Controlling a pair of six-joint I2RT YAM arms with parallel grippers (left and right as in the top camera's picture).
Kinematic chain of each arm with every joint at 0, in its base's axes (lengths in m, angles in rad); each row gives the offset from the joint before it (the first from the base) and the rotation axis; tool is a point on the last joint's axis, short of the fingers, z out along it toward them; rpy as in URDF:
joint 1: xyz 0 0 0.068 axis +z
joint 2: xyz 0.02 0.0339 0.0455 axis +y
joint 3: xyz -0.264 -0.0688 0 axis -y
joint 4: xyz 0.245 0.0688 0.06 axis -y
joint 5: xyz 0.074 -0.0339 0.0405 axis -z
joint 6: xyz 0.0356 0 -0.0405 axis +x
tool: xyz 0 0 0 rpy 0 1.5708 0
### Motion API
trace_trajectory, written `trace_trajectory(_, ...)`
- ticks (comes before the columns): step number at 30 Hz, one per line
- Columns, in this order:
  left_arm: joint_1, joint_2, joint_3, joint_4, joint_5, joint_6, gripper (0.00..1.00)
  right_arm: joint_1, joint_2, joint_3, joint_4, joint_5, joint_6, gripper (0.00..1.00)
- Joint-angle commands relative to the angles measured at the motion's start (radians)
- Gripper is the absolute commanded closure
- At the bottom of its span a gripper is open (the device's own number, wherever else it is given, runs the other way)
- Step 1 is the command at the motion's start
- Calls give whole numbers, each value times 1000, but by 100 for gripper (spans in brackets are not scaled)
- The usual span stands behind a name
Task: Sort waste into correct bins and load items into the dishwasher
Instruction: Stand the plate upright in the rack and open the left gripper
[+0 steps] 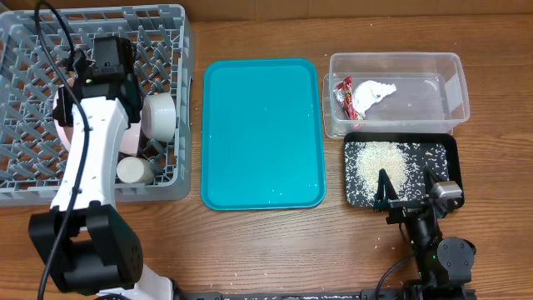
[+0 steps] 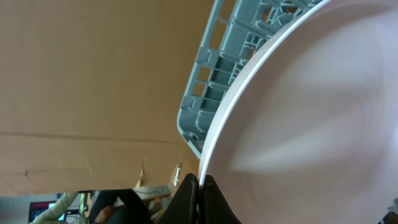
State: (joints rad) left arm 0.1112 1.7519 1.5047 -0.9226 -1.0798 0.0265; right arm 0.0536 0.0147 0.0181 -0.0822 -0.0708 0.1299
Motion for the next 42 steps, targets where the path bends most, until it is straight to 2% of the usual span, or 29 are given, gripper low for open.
trace_trajectory(1,2,0,0,4,-8,5,96,-3,-12,-10,6,5,-3,0)
trace_trajectory(2,2,0,0,2,-7,5,96,-3,-12,-10,6,6,-3,1)
trace_trajectory(3,0,0,0,-4,-7,5,84,-3,-12,-10,6,6,-3,0)
trace_trajectory(4,-4,0,0,-10,-8,5,67,-3,-12,-10,6,5,-3,0)
trace_trajectory(5,-9,-4,1,-17,-8,4,41,-3,-12,-10,6,6,-3,0)
trace_trajectory(6,-17,-10,2,-20,-7,3,20,-3,-12,-10,6,5,-3,1)
trace_trajectory(7,-31,-22,5,-23,3,3,8,-3,-12,-10,6,6,-3,0)
trace_trajectory(8,-48,-38,8,-28,24,3,1,-3,-12,-10,6,5,-3,0)
trace_trajectory(14,-188,-168,97,-149,286,0,0,-3,-12,-10,6,5,-3,0)
trace_trajectory(16,-234,-206,149,-232,370,-42,0,-3,-12,-10,6,5,-3,0)
trace_trajectory(23,-429,-335,352,-523,858,-188,0,-3,-12,-10,6,6,-3,0)
trace_trajectory(27,-531,-404,372,-583,985,-192,0,-3,-12,-10,6,6,-3,1)
trace_trajectory(32,-634,-445,372,-625,1243,-192,0,-3,-12,-10,6,5,-3,0)
trace_trajectory(37,-647,-447,372,-669,1225,-135,0,-3,-12,-10,6,5,-3,0)
trace_trajectory(42,-647,-504,372,-511,1135,-124,0,-3,-12,-10,6,5,-3,0)
